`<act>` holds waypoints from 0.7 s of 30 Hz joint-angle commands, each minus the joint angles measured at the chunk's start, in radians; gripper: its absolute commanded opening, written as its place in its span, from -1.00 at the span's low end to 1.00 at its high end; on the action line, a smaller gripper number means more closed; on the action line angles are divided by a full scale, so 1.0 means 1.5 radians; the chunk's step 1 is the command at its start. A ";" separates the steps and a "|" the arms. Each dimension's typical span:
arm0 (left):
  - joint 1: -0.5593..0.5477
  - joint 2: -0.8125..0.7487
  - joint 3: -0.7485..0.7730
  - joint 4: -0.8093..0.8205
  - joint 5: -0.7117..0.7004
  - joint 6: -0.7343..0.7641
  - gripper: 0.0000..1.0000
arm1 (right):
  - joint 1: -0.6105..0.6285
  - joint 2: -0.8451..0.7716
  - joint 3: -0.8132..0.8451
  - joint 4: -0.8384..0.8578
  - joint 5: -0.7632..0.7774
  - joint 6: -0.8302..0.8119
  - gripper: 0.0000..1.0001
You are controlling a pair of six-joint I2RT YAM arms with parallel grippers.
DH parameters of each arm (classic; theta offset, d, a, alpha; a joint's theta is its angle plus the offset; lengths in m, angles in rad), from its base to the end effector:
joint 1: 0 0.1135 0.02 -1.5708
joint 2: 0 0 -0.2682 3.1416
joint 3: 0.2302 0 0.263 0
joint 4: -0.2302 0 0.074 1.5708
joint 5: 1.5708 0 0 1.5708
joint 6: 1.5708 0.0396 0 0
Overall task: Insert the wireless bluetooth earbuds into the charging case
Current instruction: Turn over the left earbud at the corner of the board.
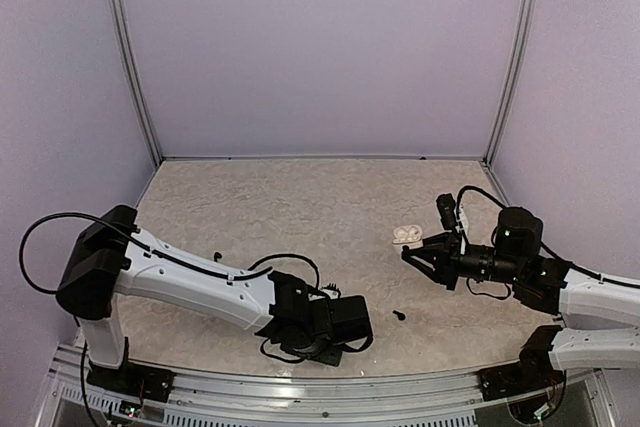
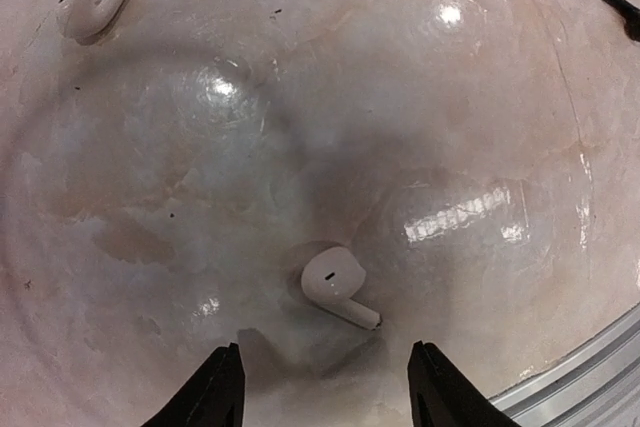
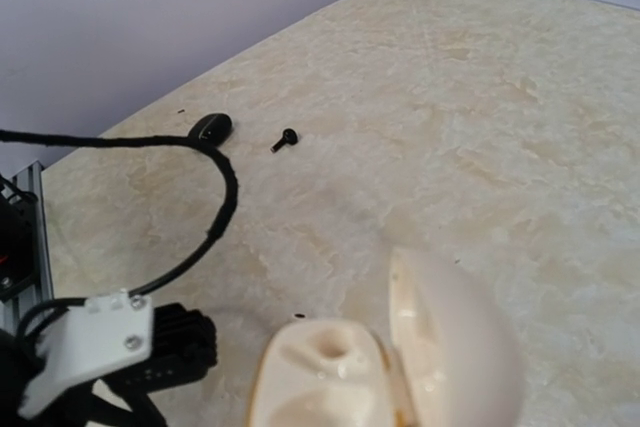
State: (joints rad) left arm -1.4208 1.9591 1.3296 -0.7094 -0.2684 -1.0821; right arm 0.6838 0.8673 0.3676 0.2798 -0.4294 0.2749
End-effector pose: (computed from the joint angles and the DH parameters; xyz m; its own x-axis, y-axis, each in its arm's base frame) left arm 0.0686 -0.3837 0.1503 -0.9020 0.2714 -0.3358 0.3149 0.9456 -0.0818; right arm 0.1503 0.1438 0.2240 -0.4042 -0.0110 -0.9146 -0.8100 0.4687 0.3523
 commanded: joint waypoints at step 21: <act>0.047 -0.012 -0.053 -0.040 -0.070 0.061 -0.11 | -0.004 -0.011 -0.002 0.008 0.000 0.003 -1.00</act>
State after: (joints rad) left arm -1.3705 1.9694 1.2854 -0.7532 -0.3519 -1.0695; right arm 0.6838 0.8635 0.3676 0.2798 -0.4294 0.2787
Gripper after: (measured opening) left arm 0.468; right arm 0.232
